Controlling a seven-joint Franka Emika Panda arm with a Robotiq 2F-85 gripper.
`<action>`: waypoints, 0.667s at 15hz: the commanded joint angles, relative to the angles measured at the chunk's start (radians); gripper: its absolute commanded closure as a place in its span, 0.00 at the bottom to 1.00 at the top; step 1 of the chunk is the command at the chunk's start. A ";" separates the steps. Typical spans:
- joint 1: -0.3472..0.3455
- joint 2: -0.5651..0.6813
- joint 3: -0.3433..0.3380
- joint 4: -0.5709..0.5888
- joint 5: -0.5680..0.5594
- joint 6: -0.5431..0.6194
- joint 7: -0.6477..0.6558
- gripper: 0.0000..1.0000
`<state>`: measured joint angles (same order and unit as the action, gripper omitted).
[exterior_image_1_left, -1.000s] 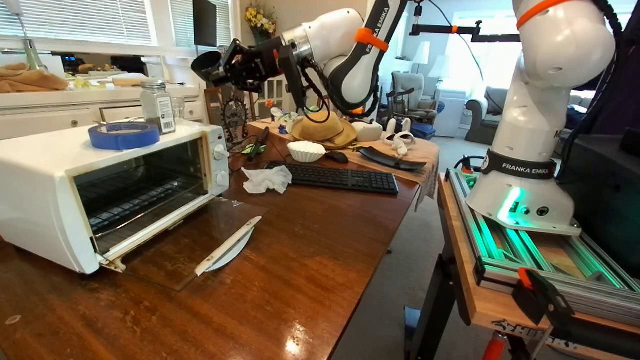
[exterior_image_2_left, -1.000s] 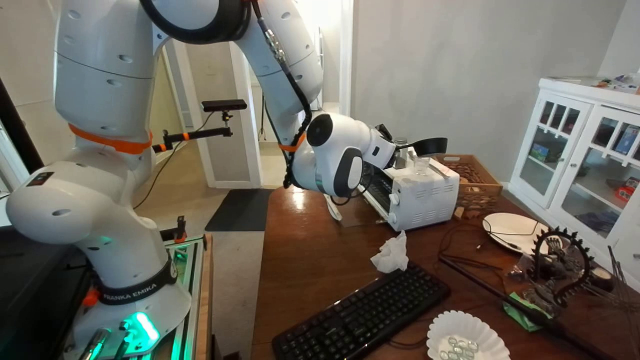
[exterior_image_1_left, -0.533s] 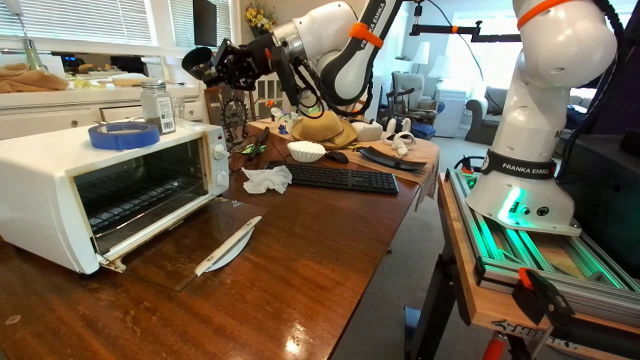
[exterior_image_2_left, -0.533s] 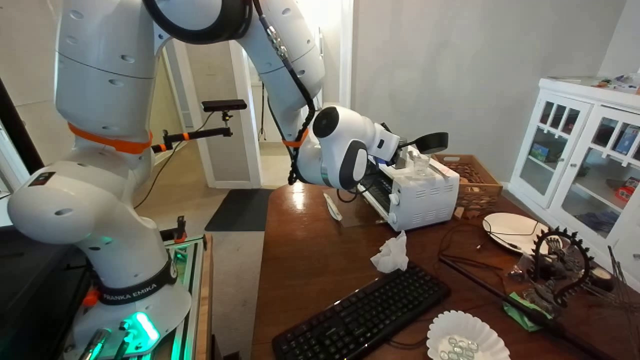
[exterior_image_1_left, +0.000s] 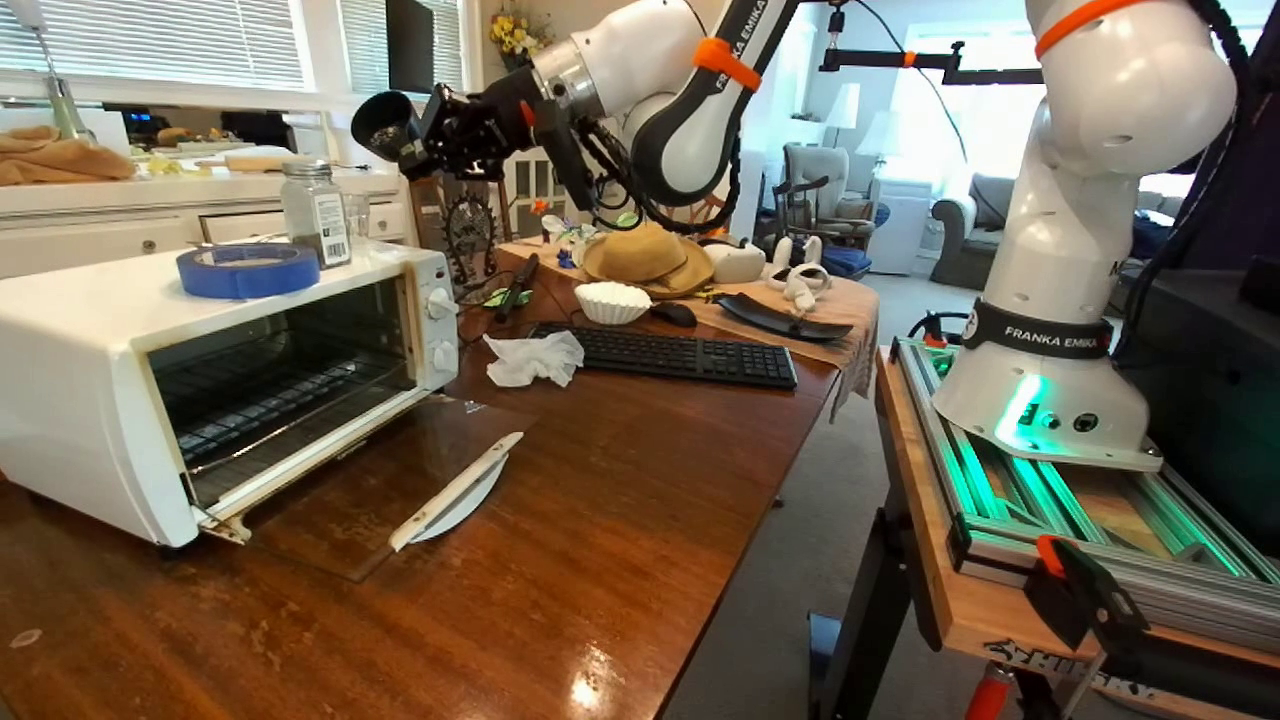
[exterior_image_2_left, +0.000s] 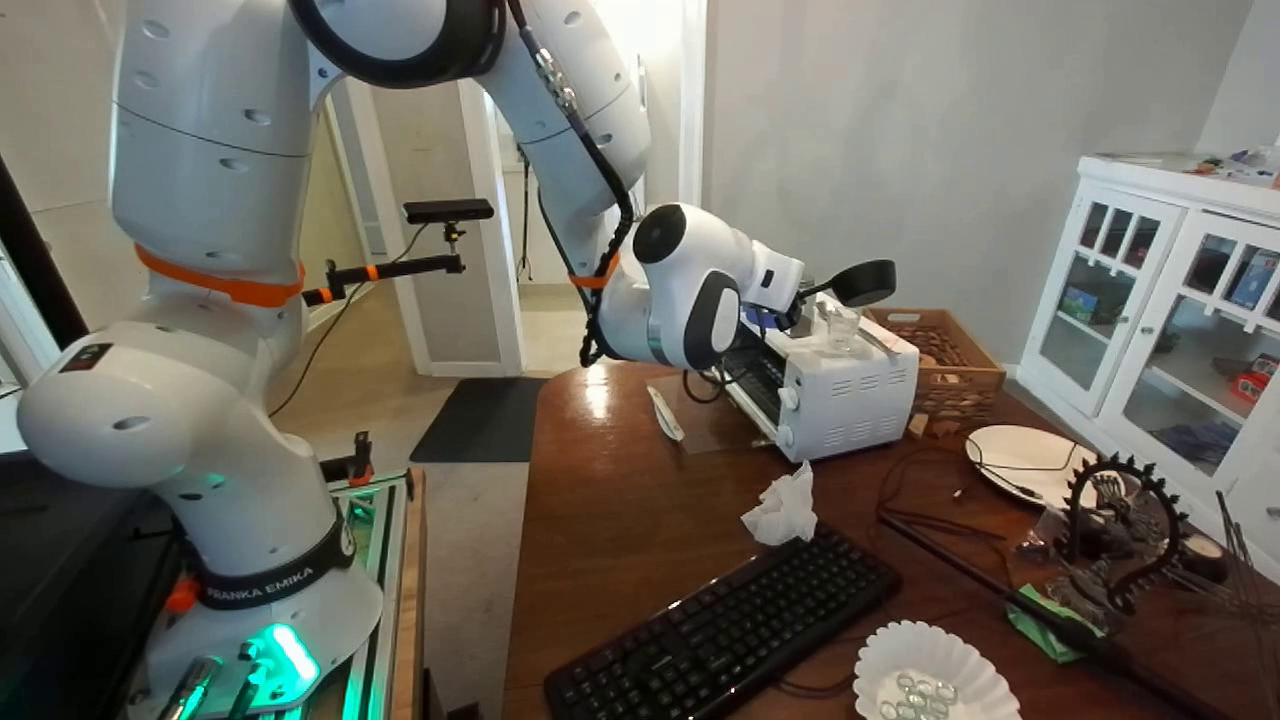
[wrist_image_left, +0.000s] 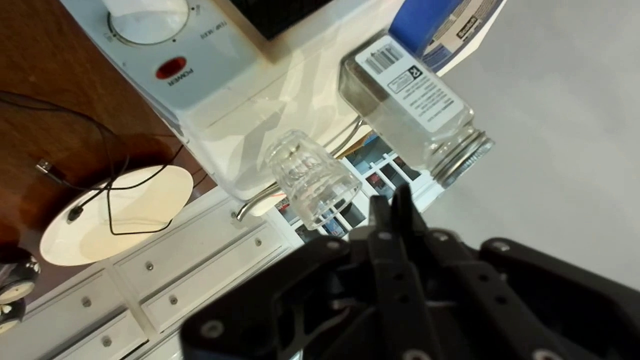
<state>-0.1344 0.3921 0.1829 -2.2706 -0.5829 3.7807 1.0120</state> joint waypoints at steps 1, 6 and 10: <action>0.018 -0.001 -0.009 0.016 -0.002 -0.046 -0.046 0.98; 0.029 -0.003 -0.019 0.019 0.009 -0.069 -0.104 0.98; 0.038 0.001 -0.029 0.024 0.016 -0.095 -0.148 0.98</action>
<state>-0.1173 0.3921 0.1701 -2.2561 -0.5822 3.7216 0.9005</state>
